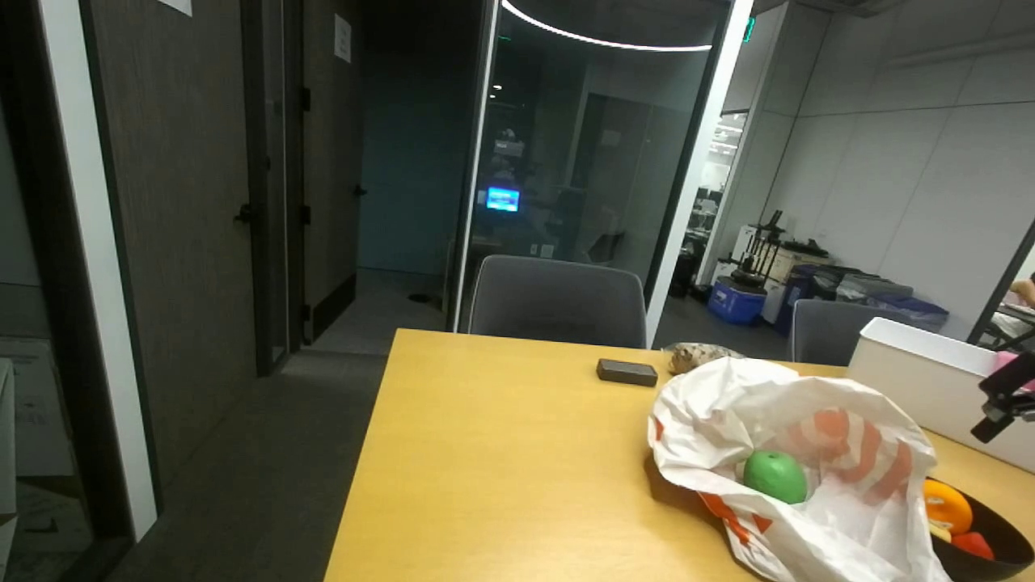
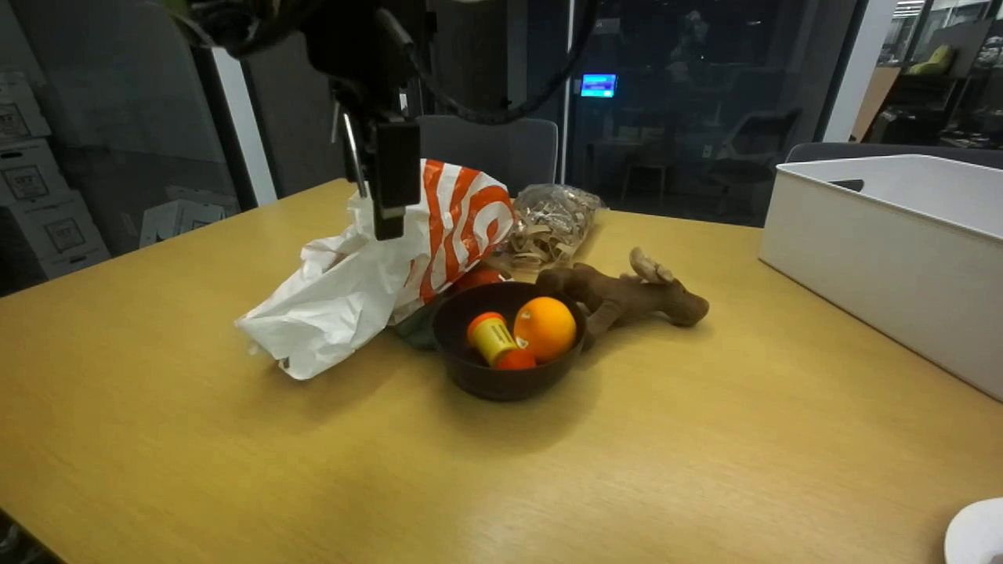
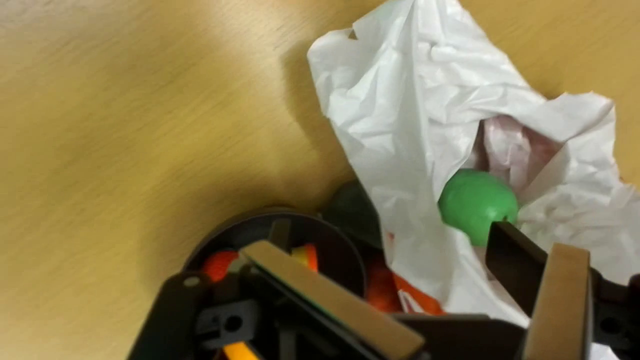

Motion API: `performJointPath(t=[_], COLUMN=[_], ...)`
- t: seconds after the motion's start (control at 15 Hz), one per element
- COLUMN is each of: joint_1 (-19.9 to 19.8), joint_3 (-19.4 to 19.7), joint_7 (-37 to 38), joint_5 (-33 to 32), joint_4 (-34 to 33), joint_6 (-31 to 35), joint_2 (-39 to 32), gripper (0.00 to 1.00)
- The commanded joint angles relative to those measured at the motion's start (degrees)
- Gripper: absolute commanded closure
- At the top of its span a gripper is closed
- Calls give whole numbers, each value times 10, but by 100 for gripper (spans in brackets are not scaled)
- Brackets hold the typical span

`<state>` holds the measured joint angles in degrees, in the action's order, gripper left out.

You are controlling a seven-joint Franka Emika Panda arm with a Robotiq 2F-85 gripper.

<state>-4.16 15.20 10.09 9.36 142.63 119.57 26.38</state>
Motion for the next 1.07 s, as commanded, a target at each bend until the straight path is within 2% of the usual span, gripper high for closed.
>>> performJointPath(t=[0.0,0.33,0.53,0.8,1.0], joint_1=[-53,-80,-95,-91,-74], joint_3=[-44,-85,-98,-84,-73], joint_7=[85,214,315,459,518], joint_5=[4,-22,-97,-233,-274], joint_4=[-28,-40,-53,-79,-101], joint_6=[42,181,234,257,259], joint_2=[-62,-158,-212,-268,-300], gripper=[0,0,0,0,0])
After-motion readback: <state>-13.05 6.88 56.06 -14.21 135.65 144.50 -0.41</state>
